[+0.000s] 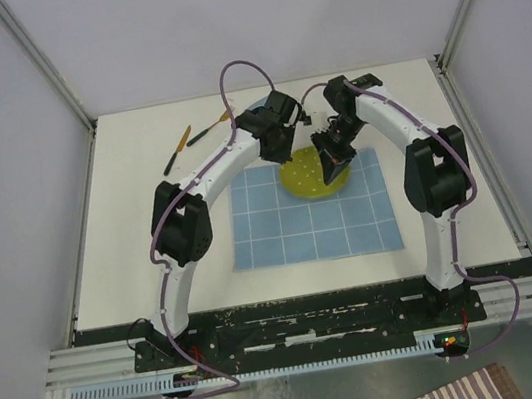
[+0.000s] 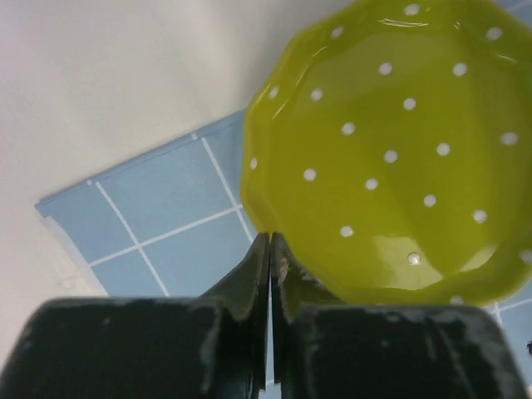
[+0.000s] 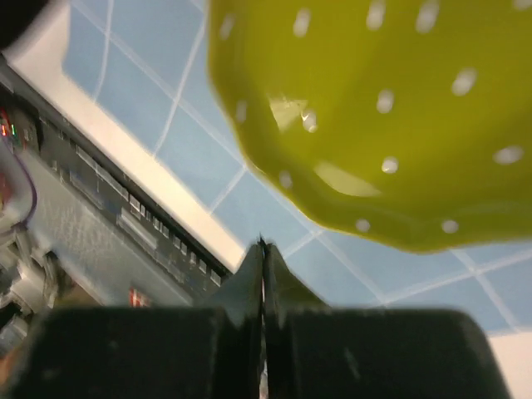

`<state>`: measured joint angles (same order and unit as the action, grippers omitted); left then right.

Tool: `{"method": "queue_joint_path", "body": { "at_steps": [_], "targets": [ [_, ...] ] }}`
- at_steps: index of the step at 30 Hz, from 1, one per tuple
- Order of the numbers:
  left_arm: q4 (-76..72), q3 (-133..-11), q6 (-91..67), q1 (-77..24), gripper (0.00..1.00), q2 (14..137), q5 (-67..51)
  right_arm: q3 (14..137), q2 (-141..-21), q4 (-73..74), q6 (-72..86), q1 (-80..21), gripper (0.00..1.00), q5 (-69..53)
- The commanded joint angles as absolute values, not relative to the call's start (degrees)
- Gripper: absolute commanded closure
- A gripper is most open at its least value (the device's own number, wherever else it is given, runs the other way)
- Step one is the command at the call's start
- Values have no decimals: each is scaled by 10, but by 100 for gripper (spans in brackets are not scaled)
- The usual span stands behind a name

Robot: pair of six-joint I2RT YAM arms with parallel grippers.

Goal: Set the dinner table for one person
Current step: Place the plate on the napkin.

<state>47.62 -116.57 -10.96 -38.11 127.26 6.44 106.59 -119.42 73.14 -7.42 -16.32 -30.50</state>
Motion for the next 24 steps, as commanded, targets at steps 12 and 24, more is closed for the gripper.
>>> {"method": "queue_joint_path", "body": {
  "at_steps": [12, 24],
  "targets": [
    [454, -1187, -92, -414, 97, 1210, 53, 1072, -1177, 678, -69, -169, 98, -314],
    [429, -1181, -45, -342, 93, 1261, 156, 1218, -1321, 671, -76, -129, 89, -230]
  ]
}}
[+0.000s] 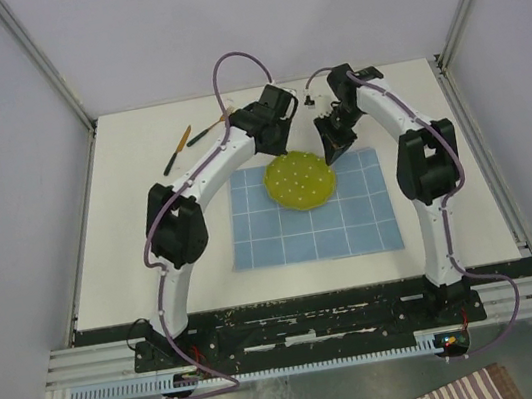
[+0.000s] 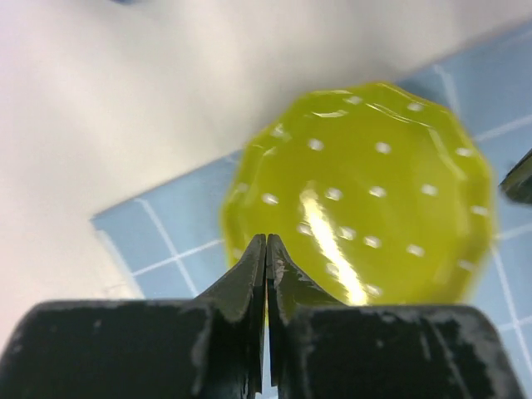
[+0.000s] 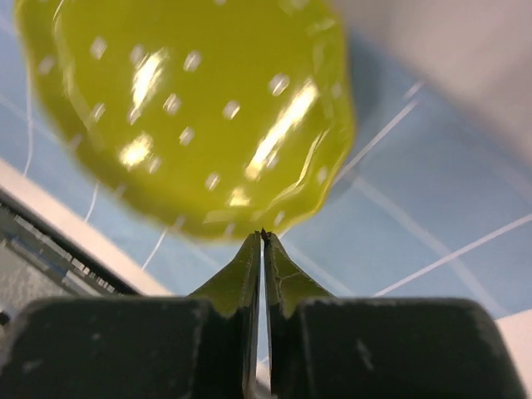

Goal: Set the dinner table for one person
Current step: Place the plate on the napkin, then move the plate onto the napkin.

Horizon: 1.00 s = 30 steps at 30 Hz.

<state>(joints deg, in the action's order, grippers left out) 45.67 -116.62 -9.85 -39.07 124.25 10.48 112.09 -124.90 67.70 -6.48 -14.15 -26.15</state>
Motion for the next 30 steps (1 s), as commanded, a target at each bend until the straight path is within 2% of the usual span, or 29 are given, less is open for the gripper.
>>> {"method": "queue_joint_path", "body": {
  "at_steps": [1, 4, 7, 8, 22, 30],
  "targets": [
    [427, -1183, -36, -332, 92, 1270, 160, 1250, -1342, 681, -78, -129, 89, -228],
    [420, -1188, -16, -311, 86, 1298, 169, 1315, -1392, 699, -82, -130, 83, -212],
    [417, -1188, -9, -306, 81, 1312, 169, 1315, -1392, 686, -83, -127, 64, -188],
    [419, -1185, -10, -306, 81, 1311, 163, 1311, -1388, 686, -84, -125, 62, -189],
    [430, -1116, -68, -327, 73, 1247, 82, 1166, -1305, 675, -80, -122, 60, -209],
    [441, -1053, -95, -343, 71, 1224, 58, 1171, -1323, 676, -67, -123, 58, -245]
  ]
}}
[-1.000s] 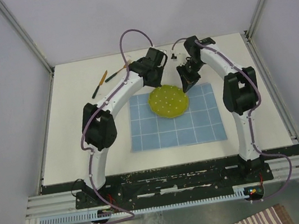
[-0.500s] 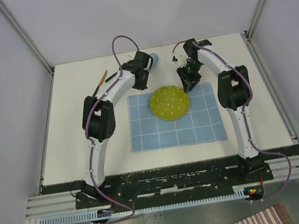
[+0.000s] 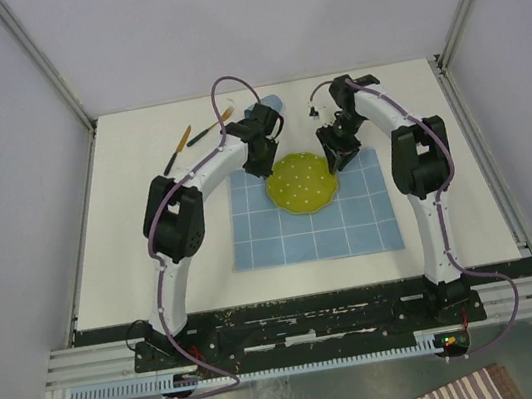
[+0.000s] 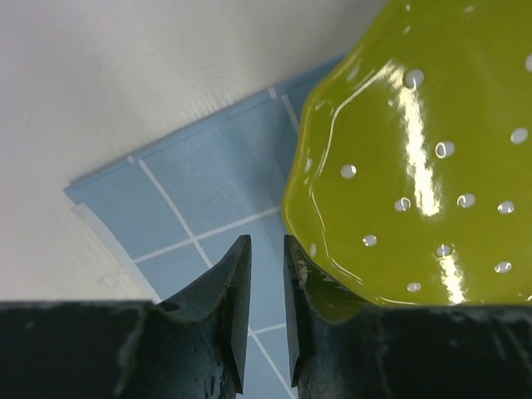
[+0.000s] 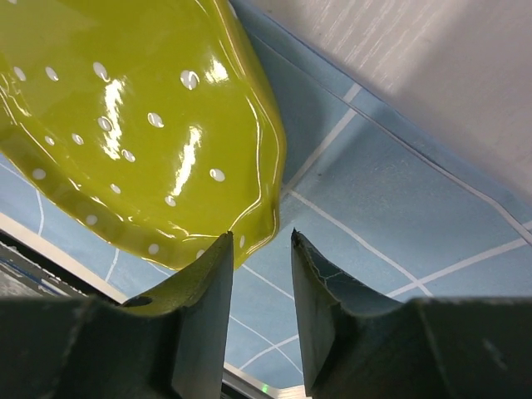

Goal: Set the dinner table for one person
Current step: Move the plate onto the napkin.

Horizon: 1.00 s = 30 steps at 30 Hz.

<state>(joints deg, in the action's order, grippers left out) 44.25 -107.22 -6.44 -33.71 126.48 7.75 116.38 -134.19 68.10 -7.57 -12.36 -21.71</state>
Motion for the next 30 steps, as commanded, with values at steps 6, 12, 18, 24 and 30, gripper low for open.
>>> {"method": "queue_joint_path", "body": {
  "at_steps": [6, 12, 18, 24, 30],
  "targets": [
    [440, -1053, -106, -346, 71, 1236, 49, 1175, -1334, 671, -56, -124, 58, -260],
    [430, -1080, -110, -348, 71, 1267, 45, 1174, -1343, 669, -56, -122, 58, -266],
    [423, -1092, -120, -348, 71, 1287, 31, 1168, -1347, 665, -54, -123, 58, -272],
    [421, -1098, -132, -349, 71, 1303, 23, 1170, -1352, 669, -57, -123, 58, -276],
    [421, -1083, -144, -349, 71, 1318, 18, 1181, -1367, 677, -60, -123, 57, -287]
  ]
}}
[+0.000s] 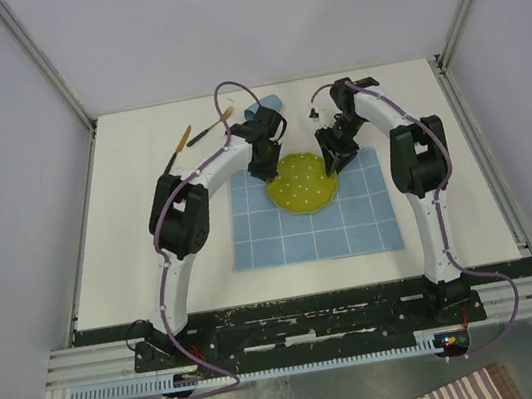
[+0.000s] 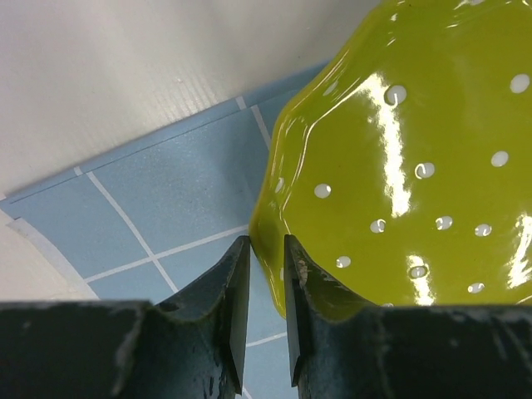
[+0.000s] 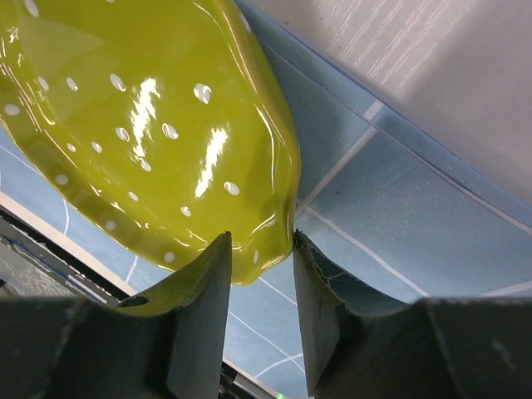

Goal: Set the dinner table for one person
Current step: Move the plate onto the napkin.

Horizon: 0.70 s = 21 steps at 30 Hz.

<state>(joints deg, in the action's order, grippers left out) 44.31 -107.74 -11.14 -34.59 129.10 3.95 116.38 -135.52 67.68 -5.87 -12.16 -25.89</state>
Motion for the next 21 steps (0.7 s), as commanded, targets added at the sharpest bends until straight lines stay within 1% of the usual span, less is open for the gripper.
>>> {"method": "queue_joint_path", "body": {
  "at_steps": [1, 7, 8, 9, 10, 11, 12, 17, 21],
  "targets": [
    [422, -1083, -146, -349, 71, 1322, 15, 1184, -1370, 680, -60, -123, 56, -290],
    [421, -1087, -147, -349, 71, 1327, 14, 1183, -1369, 684, -67, -123, 57, -292],
    [421, -1087, -149, -349, 71, 1327, 12, 1183, -1369, 684, -67, -123, 59, -293],
    [421, -1087, -151, -349, 73, 1336, 8, 1183, -1368, 683, -67, -122, 66, -297],
    [421, -1088, -153, -349, 78, 1345, 3, 1183, -1369, 681, -66, -123, 79, -300],
    [419, -1089, -153, -349, 88, 1348, -5, 1183, -1369, 681, -63, -123, 94, -301],
    [418, -1091, -152, -349, 96, 1352, -12, 1184, -1370, 680, -59, -123, 98, -301],
    [427, -1112, -145, -349, 97, 1353, -25, 1166, -1346, 662, -54, -124, 98, -297],
    [438, -1131, -140, -349, 97, 1337, -27, 1177, -1336, 673, -56, -124, 98, -302]
  ]
}}
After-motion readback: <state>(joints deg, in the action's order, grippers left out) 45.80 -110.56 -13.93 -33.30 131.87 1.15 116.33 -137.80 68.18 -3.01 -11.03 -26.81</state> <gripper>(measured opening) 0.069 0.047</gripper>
